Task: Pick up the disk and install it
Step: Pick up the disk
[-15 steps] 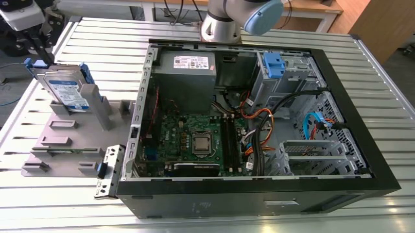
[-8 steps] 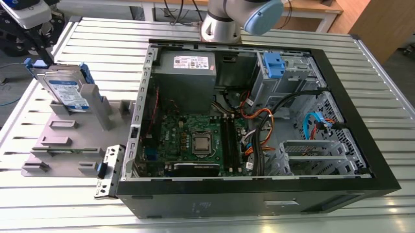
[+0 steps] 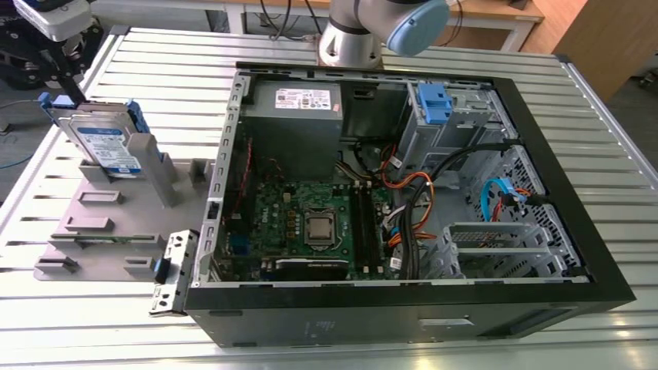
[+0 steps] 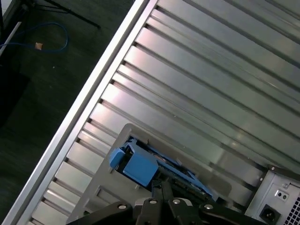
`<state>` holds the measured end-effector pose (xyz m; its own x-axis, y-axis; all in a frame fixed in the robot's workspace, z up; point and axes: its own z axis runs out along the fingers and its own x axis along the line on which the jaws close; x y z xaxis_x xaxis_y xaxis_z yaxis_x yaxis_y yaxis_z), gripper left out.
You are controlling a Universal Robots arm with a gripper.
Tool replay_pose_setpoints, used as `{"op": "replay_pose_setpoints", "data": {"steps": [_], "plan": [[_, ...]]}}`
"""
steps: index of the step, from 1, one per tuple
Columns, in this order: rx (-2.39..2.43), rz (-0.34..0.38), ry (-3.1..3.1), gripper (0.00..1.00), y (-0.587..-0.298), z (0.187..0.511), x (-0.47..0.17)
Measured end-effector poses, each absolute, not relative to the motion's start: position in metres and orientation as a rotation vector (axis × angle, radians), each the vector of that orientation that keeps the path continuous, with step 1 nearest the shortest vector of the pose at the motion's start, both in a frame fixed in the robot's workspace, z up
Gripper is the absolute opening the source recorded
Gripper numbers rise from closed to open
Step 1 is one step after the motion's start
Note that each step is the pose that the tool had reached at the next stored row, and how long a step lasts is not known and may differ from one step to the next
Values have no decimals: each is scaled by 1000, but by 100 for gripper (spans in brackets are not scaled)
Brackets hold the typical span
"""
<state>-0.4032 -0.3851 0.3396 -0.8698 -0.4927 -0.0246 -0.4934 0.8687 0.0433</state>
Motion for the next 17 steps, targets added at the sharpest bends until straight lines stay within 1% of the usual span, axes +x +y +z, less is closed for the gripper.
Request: {"op": "replay_pose_setpoints", "data": {"steps": [17], "plan": [[-1250, 78, 2876, 11, -385, 338, -403]]}}
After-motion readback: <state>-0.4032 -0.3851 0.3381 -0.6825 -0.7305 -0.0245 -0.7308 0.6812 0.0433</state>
